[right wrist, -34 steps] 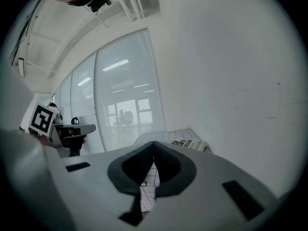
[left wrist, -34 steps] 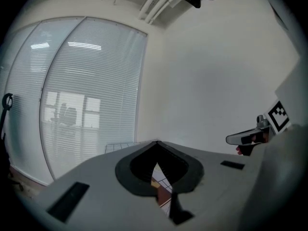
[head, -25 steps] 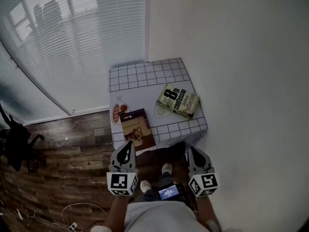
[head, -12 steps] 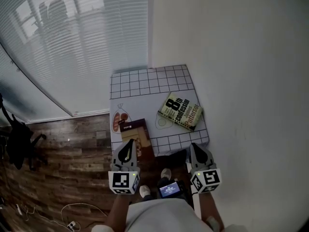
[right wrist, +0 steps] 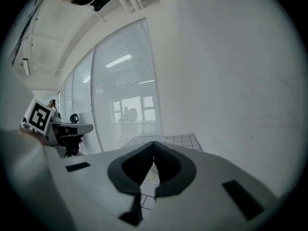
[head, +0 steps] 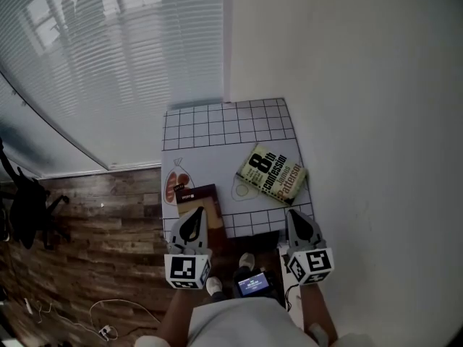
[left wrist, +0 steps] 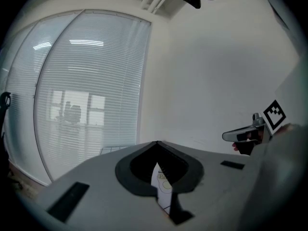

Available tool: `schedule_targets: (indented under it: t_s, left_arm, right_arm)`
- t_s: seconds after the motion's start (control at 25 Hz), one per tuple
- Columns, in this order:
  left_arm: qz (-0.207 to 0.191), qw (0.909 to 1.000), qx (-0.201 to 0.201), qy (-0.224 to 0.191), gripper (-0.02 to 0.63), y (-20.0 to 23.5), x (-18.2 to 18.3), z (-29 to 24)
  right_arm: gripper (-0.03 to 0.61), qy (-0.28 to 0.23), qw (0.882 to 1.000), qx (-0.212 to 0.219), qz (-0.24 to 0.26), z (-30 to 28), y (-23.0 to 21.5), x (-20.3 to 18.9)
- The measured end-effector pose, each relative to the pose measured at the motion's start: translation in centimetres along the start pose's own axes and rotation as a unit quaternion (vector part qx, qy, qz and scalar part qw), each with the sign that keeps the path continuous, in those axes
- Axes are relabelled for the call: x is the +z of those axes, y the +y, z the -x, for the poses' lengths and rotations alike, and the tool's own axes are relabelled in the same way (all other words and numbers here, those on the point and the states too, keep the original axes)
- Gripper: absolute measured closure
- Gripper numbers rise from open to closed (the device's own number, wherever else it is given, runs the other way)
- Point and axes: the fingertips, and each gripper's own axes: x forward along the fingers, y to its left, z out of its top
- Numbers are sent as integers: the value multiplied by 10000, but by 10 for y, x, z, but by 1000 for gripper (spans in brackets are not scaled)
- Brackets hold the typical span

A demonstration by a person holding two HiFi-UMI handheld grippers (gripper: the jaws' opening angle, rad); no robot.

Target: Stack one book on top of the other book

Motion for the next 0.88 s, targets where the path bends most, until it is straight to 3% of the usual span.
schedule_targets:
  t_s: [0.88]
  left_arm:
    - [230, 9966, -303, 736, 606, -28, -59, -83]
  right_arm:
    - [572, 582, 9983, 33, -17, -73, -65, -38]
